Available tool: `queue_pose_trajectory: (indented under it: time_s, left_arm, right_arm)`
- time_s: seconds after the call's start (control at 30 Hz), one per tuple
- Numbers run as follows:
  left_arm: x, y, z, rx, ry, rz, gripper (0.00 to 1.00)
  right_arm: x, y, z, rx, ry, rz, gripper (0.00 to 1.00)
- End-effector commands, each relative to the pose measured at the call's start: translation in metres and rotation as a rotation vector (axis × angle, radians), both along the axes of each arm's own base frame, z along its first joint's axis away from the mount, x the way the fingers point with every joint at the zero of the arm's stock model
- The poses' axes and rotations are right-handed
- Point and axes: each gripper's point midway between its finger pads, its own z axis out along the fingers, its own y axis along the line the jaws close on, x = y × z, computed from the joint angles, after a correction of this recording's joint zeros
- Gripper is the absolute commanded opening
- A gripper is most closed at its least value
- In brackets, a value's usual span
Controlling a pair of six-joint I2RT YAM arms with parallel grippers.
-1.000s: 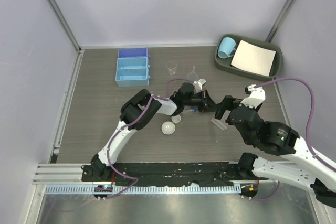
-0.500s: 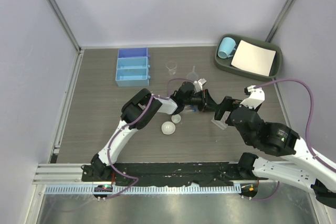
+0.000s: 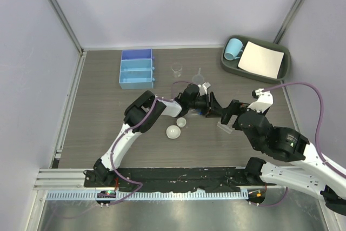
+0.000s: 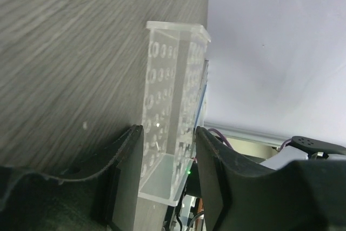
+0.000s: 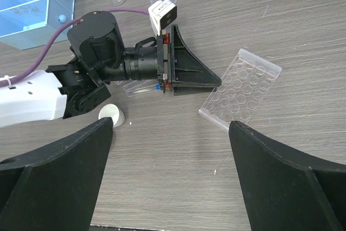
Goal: Organize the chemistry lab equipment
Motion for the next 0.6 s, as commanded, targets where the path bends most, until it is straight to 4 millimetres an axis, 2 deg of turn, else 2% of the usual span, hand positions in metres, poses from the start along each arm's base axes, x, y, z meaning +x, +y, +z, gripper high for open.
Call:
queue_pose_trajectory:
  time_s: [0.0, 0.17, 0.33, 0.4, 0.43, 0.5, 0.57]
  left_arm:
    - [0.010, 0.001, 0.021, 0.010, -0.076, 0.001, 0.48]
    - [0.012, 0.005, 0.027, 0.061, -0.096, 0.008, 0.49]
    - [0.017, 0.012, 0.043, 0.113, -0.157, 0.019, 0.49]
    - [0.017, 0.018, 0.041, 0.163, -0.169, 0.020, 0.49]
    - [0.018, 0.021, 0.052, 0.166, -0.190, 0.026, 0.49]
    - [0.020, 0.029, 0.054, 0.222, -0.197, 0.043, 0.49]
    - [0.020, 0.038, 0.066, 0.274, -0.237, 0.048, 0.49]
  right_arm:
    - [0.003, 0.002, 0.007, 0.032, -0.029, -0.004, 0.94]
    - [0.004, 0.004, 0.002, 0.013, -0.022, -0.001, 0.94]
    - [0.008, 0.007, -0.002, -0.015, -0.016, -0.004, 0.94]
    - [0.010, 0.008, -0.004, -0.039, -0.014, -0.012, 0.94]
    - [0.012, 0.008, -0.005, -0.052, -0.013, -0.017, 0.94]
    - [0.015, 0.008, -0.008, -0.081, -0.012, -0.031, 0.94]
    - [0.017, 0.009, -0.011, -0.093, -0.009, -0.035, 0.94]
